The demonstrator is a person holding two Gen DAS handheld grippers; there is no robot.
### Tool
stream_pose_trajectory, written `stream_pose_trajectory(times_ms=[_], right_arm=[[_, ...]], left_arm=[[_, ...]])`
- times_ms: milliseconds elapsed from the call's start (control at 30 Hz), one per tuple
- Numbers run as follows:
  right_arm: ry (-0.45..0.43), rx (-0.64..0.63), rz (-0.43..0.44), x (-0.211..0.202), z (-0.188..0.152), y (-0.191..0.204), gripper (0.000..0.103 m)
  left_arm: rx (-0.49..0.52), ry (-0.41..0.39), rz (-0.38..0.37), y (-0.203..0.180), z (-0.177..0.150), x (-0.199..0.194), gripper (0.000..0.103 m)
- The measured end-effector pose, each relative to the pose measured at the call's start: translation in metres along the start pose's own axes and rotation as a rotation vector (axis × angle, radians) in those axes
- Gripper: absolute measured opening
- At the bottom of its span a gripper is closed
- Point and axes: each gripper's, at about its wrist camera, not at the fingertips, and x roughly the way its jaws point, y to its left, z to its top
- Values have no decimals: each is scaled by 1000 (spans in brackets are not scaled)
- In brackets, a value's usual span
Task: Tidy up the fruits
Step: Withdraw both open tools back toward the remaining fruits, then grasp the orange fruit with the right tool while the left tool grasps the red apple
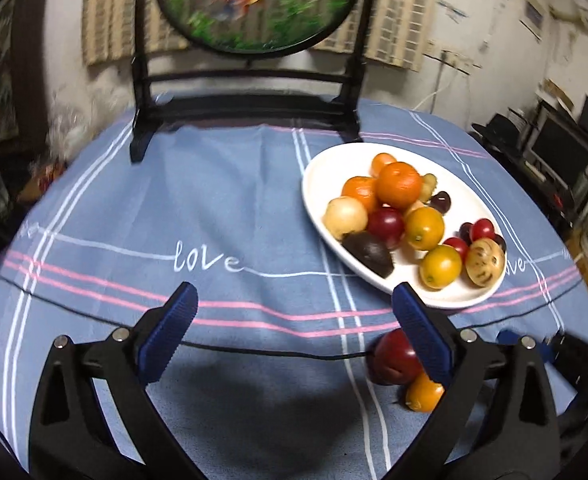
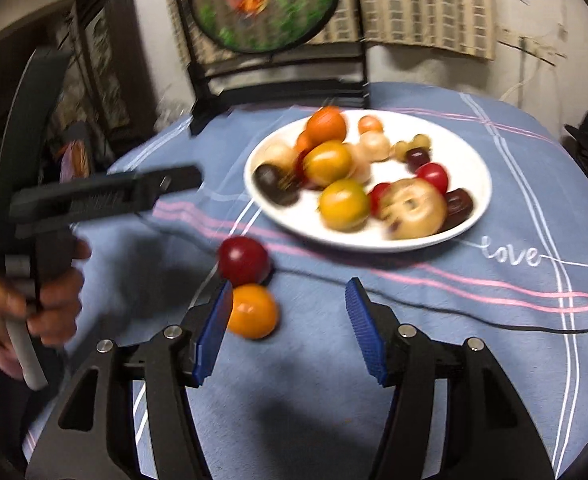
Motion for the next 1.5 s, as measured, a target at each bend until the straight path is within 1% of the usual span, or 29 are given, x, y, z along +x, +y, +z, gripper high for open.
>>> stream_pose_trajectory(times_ms=[100, 167, 267, 433, 667, 767, 800, 867, 900, 1000, 1100, 1167, 1233, 1333, 1367, 1433, 1500], right_arm=[[36, -53, -6, 11, -5, 13, 59], [58, -75, 1, 16, -8, 18, 59], [68, -109, -7, 22, -10, 27, 60], [83, -98, -10, 33, -8, 28, 60], [108, -120, -25, 45, -5, 36, 59], [112, -124, -36, 46, -6, 36, 55], [113, -124, -39, 46, -6, 35, 49], [122, -120, -46, 48, -6, 35, 43], [128, -117, -53, 49, -7, 34, 41], [127, -108, -51, 46, -8, 30, 40], [121, -66, -54, 38, -8, 20, 40], [100, -20, -79, 29, -6, 7, 40], [63, 58, -101, 16, -3, -12, 40], [39, 157, -140, 4, -3, -39, 40], [37, 171, -151, 2, -4, -43, 40], [28, 211, -175, -1, -5, -54, 40], [22, 233, -169, -4, -7, -58, 40]], left_arm=[[-17, 9, 2, 2, 0, 1, 99], [-10, 3, 6, 1, -1, -1, 99], [11, -4, 8, -3, -1, -2, 99], [16, 6, -2, -6, -3, 0, 100], [8, 24, 1, -4, -4, 4, 100], [5, 24, 6, -4, -4, 5, 100], [7, 25, 8, -4, -4, 5, 100], [7, 27, 10, -4, -4, 6, 100], [8, 27, 11, -5, -4, 6, 100], [12, 31, 12, -6, -4, 7, 100], [21, 44, 2, -8, -6, 9, 100], [42, 49, -3, -11, -9, 10, 100], [80, 53, -12, -18, -11, 11, 100], [157, 64, -83, -33, -17, 9, 100], [180, 63, -97, -38, -20, 8, 100], [249, 59, -109, -52, -27, 7, 99], [306, 60, -115, -65, -34, 8, 99]])
